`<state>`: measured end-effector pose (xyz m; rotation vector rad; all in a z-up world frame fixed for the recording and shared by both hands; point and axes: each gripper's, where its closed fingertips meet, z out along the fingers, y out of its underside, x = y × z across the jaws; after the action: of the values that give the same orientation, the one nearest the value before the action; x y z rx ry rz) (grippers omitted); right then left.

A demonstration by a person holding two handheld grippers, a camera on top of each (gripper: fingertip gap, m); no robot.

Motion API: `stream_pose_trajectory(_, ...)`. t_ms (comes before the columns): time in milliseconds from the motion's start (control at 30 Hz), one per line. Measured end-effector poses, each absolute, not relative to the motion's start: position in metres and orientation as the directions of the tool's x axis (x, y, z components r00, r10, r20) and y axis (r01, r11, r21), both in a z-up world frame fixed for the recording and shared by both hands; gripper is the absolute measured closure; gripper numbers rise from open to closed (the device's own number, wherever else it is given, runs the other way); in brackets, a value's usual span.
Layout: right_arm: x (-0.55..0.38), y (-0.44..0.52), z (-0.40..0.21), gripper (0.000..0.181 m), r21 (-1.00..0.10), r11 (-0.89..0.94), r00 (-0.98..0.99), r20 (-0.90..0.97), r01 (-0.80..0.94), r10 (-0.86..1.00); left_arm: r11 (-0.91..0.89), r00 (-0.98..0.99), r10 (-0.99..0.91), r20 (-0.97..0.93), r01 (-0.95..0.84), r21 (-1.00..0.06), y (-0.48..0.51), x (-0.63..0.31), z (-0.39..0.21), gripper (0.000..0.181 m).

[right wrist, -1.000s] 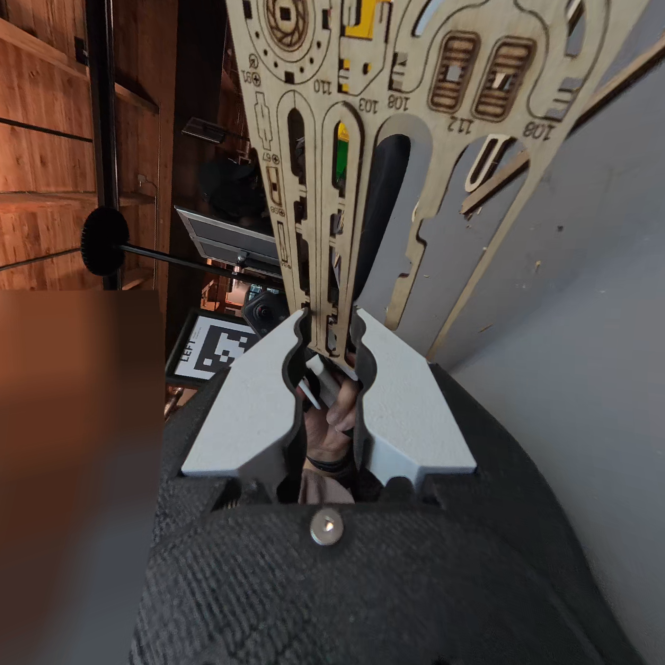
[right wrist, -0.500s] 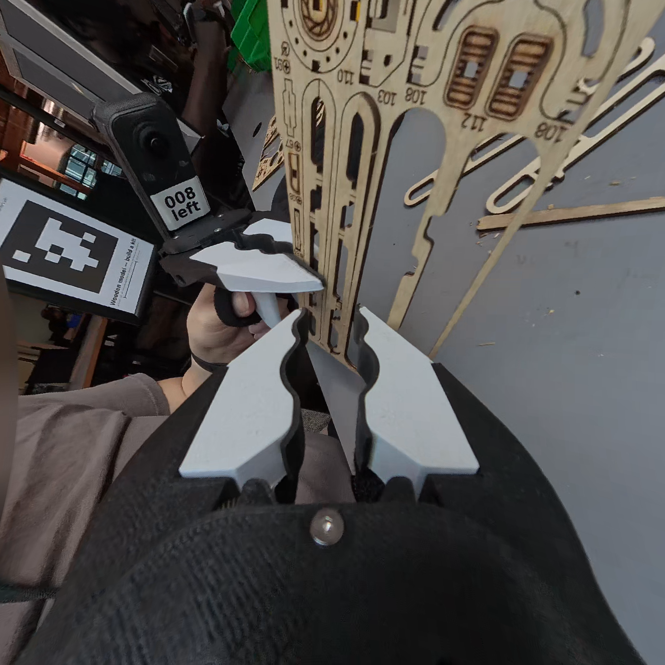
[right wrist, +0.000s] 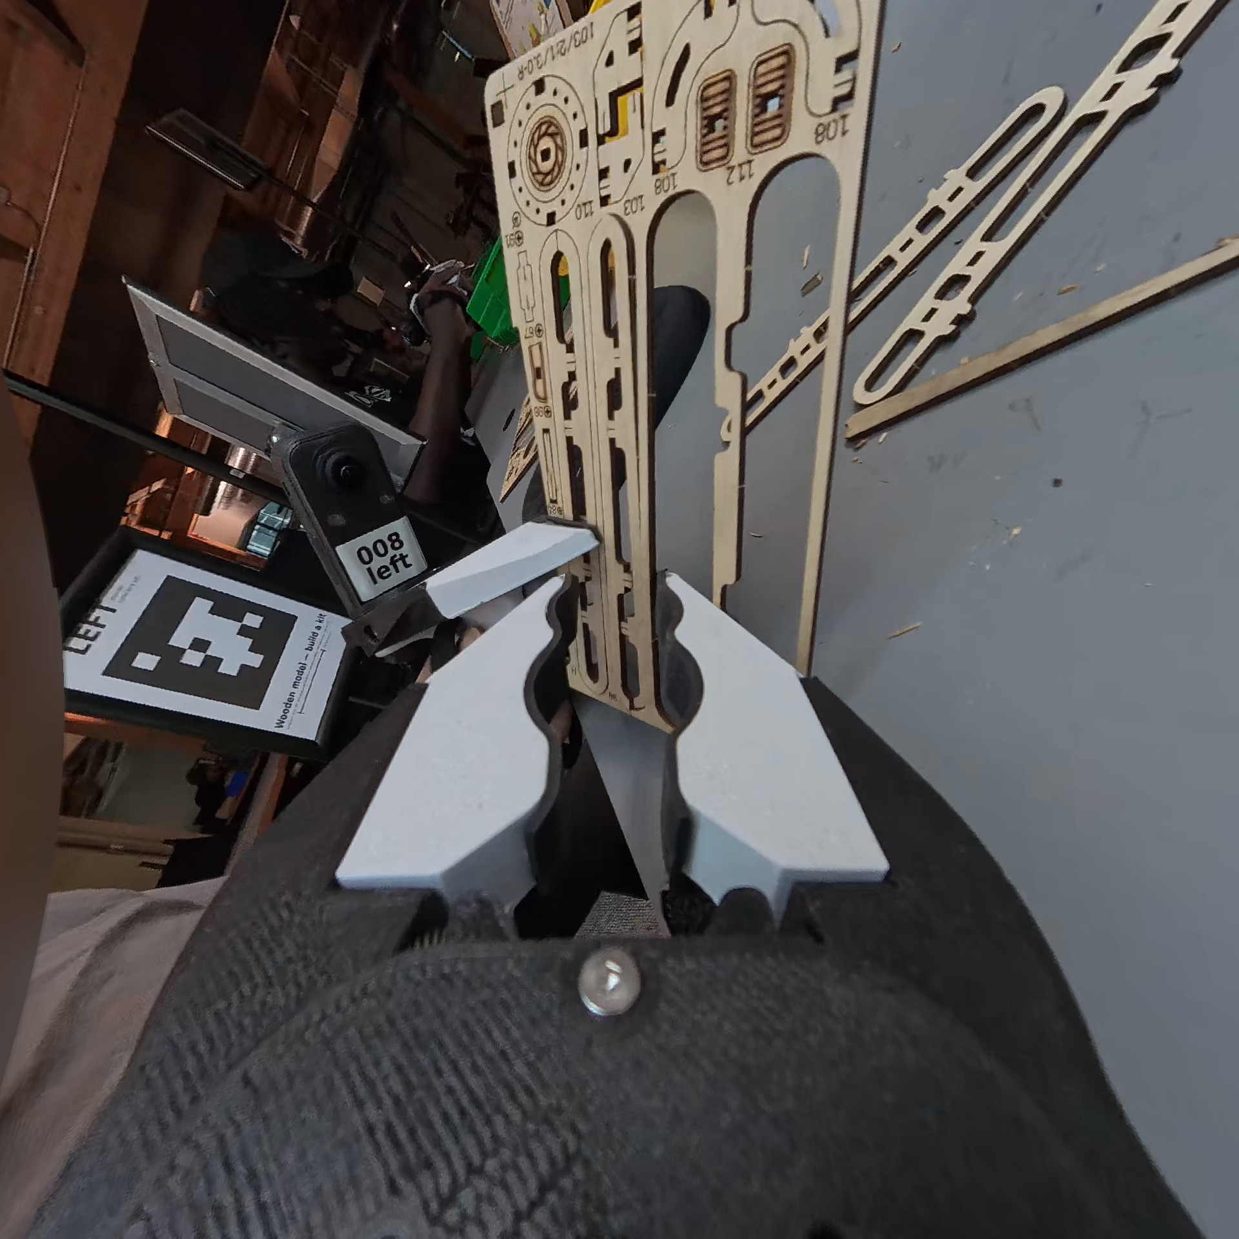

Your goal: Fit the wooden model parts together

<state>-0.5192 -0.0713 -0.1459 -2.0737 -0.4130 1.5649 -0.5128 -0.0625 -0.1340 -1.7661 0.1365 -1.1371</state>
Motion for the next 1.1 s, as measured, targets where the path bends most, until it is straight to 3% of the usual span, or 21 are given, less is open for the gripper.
stream_pose_trajectory(100, -0.52, -0.069, -0.145, 0.161, -0.589, -0.801, 0.316, -0.784, -0.106, 0.535, -0.468, 0.568, -0.54, 0.622, 0.412, -0.782, -0.063, -0.514, -0.133, 0.181)
stream_pose_trajectory(267, -0.516, -0.066, -0.148, 0.173, -0.456, -0.861, 0.223, -0.884, -0.226, 0.41, -0.45, 0.569, -0.527, 0.631, 0.442, -0.776, -0.063, -0.515, -0.134, 0.181)
stream_pose_trajectory(633, -0.517, -0.069, -0.148, 0.173, -0.459, -0.866, 0.208, -0.883, -0.2, 0.42, -0.452, 0.526, -0.531, 0.664, 0.487, -0.748, -0.067, -0.516, -0.134, 0.181)
stream_pose_trajectory(1100, -0.521, -0.071, -0.155, 0.173, -0.555, -0.814, 0.312, -0.814, -0.171, 0.489, -0.39, 0.611, -0.517, 0.599, 0.455, -0.801, -0.069, -0.519, -0.139, 0.181)
